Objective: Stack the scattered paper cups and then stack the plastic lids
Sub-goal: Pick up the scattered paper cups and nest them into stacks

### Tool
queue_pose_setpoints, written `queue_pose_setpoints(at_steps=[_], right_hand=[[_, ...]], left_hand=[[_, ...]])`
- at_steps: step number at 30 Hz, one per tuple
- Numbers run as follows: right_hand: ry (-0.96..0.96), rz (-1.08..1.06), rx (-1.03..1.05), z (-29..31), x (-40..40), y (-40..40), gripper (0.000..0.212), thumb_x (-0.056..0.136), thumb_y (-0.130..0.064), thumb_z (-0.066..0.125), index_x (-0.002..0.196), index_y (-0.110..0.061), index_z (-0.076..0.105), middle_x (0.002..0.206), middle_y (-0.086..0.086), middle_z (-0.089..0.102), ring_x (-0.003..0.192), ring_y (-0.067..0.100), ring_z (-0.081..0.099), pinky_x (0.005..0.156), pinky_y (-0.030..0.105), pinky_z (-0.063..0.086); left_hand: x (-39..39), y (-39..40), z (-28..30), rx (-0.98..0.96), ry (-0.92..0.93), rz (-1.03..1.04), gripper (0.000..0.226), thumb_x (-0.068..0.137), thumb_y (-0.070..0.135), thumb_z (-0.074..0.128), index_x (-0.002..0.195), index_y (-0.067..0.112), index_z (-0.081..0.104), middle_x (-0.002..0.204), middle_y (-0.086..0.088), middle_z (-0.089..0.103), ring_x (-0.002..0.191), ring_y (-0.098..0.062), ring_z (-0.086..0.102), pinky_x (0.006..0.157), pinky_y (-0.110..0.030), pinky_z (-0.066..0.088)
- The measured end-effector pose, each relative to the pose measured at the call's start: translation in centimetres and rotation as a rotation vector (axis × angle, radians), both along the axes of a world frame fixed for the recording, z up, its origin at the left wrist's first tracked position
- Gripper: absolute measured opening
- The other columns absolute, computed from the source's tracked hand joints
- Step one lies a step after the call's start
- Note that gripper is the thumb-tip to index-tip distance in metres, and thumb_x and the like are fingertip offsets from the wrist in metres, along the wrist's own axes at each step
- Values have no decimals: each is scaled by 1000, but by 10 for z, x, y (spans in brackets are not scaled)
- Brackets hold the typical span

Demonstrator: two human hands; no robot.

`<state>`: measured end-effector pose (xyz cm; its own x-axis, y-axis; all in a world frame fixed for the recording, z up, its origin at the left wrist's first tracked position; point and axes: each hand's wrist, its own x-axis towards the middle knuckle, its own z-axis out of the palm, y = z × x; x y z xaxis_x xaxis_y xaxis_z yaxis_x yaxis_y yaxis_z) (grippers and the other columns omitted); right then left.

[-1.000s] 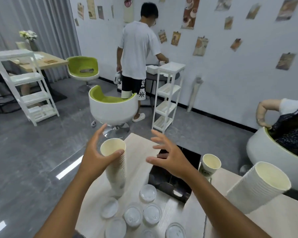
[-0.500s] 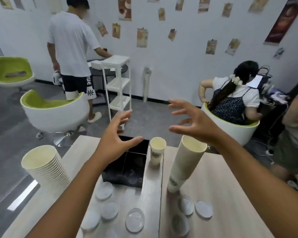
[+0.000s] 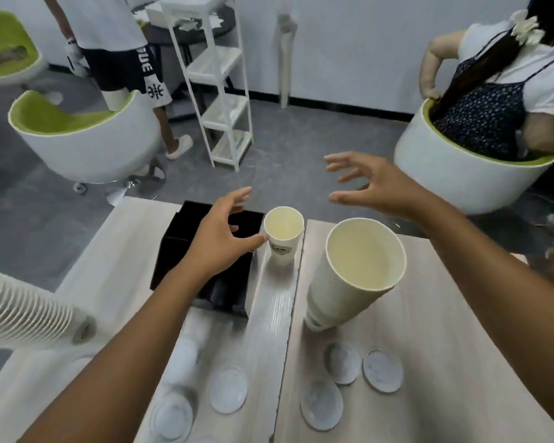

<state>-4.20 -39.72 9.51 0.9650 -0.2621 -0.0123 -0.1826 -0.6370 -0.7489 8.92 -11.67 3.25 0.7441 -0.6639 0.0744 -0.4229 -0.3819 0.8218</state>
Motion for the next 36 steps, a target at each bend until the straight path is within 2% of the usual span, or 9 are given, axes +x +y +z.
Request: queue_pose_setpoints(at_steps=[4,9,13,16,21,25,31,34,36], right_hand=[[111,65,49,-71,29,-9,82,77,-31,90,147,-38,48,138,-14,57,117,13,62,96,34,56],[174,131,72,-131,50,-1,106,68,-33,96,156,-34,35,142,-18,51,116,14,60,90,33,56],[154,143,79,-149,60,9,98,69,-34,95,152,-29,43,144,-12,56,114,15,62,91,34,56],[100,114,87,-143,59,13,91,71,-30,95,149,-23,48,135,-10,61,113,17,64,89,31,56],[-21,99,105,-81,56,16,86,71,-28,95,144,-28,51,133,-11,63,111,10,65,78,21,54],[-124,168,81,13,56,36,86,69,-37,95,142,-35,51,135,-17,61,121,6,61,86,29,61],[-244,289,68,139,48,109,78,72,-35,92,139,-36,53,135,-19,60,125,9,60,90,31,61],[-298,329,75,176,51,169,80,73,-38,92,142,-31,53,136,-14,64,126,9,62,98,37,59],[-333,353,90,187,56,212,79,73,-40,92,141,-30,54,135,-12,66,126,10,62,104,42,55]], left_hand=[[17,-33,-33,112,11,-36,96,73,28,93,154,34,41,152,8,48,136,-7,49,108,-37,49],[27,-58,-61,259,-59,-98,105,68,34,96,156,28,39,156,6,47,142,-17,44,119,-43,37],[34,-66,-72,306,-80,-80,105,64,39,96,154,26,43,150,2,55,140,-22,46,117,-50,36],[31,-64,-68,239,-45,-44,101,64,32,97,151,27,46,144,5,58,135,-17,50,115,-41,40],[26,-54,-15,14,46,-3,96,65,24,98,147,31,50,135,21,61,123,4,56,97,-28,55],[21,-33,66,-147,23,5,93,66,20,98,145,33,52,137,19,59,127,2,54,81,-23,60],[8,49,178,-295,-101,13,93,63,18,99,143,30,55,135,16,64,126,-4,59,84,-32,63],[1,116,218,-328,-149,22,94,63,22,99,145,32,55,136,16,64,126,-4,59,88,-36,63],[-3,163,235,-346,-153,37,93,64,22,97,145,32,54,136,18,63,127,-2,59,89,-32,62]])
